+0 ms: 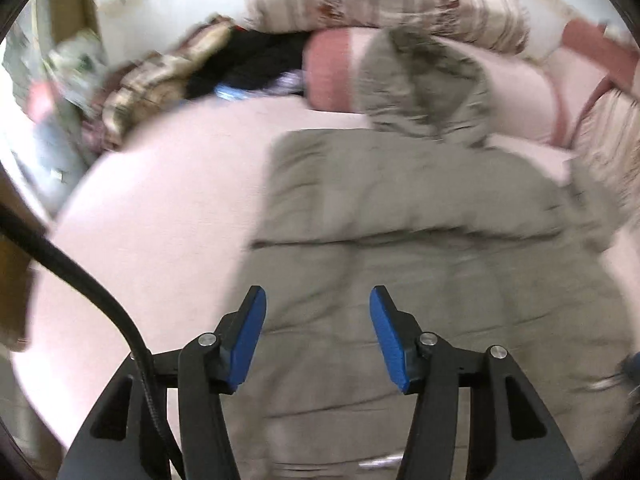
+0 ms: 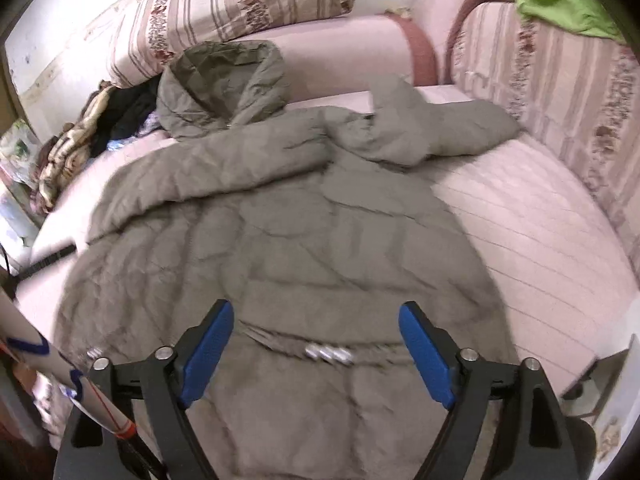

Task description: Fold large clothes

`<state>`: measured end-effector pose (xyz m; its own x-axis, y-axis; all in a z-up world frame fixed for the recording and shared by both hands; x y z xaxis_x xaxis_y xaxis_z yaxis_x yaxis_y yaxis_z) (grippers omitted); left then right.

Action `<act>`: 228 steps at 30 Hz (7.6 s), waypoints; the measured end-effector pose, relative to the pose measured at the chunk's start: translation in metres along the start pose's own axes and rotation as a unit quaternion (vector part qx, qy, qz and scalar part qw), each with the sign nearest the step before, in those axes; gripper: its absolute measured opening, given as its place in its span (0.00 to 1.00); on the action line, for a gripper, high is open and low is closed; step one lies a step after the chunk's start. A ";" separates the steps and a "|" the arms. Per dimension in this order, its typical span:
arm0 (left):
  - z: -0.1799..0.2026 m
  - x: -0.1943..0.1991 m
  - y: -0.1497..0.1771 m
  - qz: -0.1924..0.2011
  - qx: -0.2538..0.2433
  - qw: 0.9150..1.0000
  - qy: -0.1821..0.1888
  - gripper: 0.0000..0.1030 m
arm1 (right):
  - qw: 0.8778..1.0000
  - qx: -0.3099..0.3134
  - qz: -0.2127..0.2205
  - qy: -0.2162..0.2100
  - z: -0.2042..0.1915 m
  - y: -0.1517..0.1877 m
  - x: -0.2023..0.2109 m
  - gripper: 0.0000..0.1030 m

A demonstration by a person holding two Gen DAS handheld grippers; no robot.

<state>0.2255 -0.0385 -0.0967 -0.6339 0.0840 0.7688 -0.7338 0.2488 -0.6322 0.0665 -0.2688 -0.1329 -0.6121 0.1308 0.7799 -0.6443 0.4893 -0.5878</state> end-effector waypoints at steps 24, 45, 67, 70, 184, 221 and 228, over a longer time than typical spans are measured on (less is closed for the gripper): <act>-0.017 -0.069 0.048 -0.086 -0.014 0.995 0.042 1.00 | 0.989 -0.135 -0.062 -0.013 0.012 -0.155 -0.173 0.20; -0.012 -0.065 0.051 -0.089 -0.012 0.996 0.002 1.00 | 0.997 -0.079 0.003 0.024 0.039 -0.145 -0.102 0.63; 0.030 0.039 0.024 0.076 -0.023 0.997 0.015 0.92 | 0.951 -0.309 -0.007 0.004 0.297 -0.105 -0.089 0.79; 0.040 0.012 0.028 0.046 -0.038 0.998 0.023 0.92 | 0.948 -0.319 -0.005 0.011 0.310 -0.122 -0.116 0.78; -0.078 0.015 0.034 0.012 0.099 0.995 0.030 1.00 | 0.976 0.215 -0.021 0.006 -0.192 -0.097 -0.106 0.55; -0.047 0.017 0.038 -0.019 0.036 0.999 0.022 1.00 | 0.979 0.193 -0.023 0.052 -0.140 -0.078 -0.078 0.65; -0.038 0.038 0.040 0.019 0.023 0.999 0.011 1.00 | 0.984 0.165 -0.026 0.065 -0.086 -0.046 -0.035 0.66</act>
<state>0.1815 0.0113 -0.0885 -0.6572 0.1136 0.7451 -0.7192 0.2013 -0.6650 0.1571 -0.2214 -0.1141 -0.5241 0.2329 0.8192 -0.8001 0.1950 -0.5673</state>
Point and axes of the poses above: each gripper's, at about its wrist camera, not at the fingertips, and x roughly against the way its jaws point, z to its right, y to its underside, the point moved 4 cm from there along -x, roughly the way its jaws point, and after that the axes turned 2 degrees about -z, right-handed, at the moved point
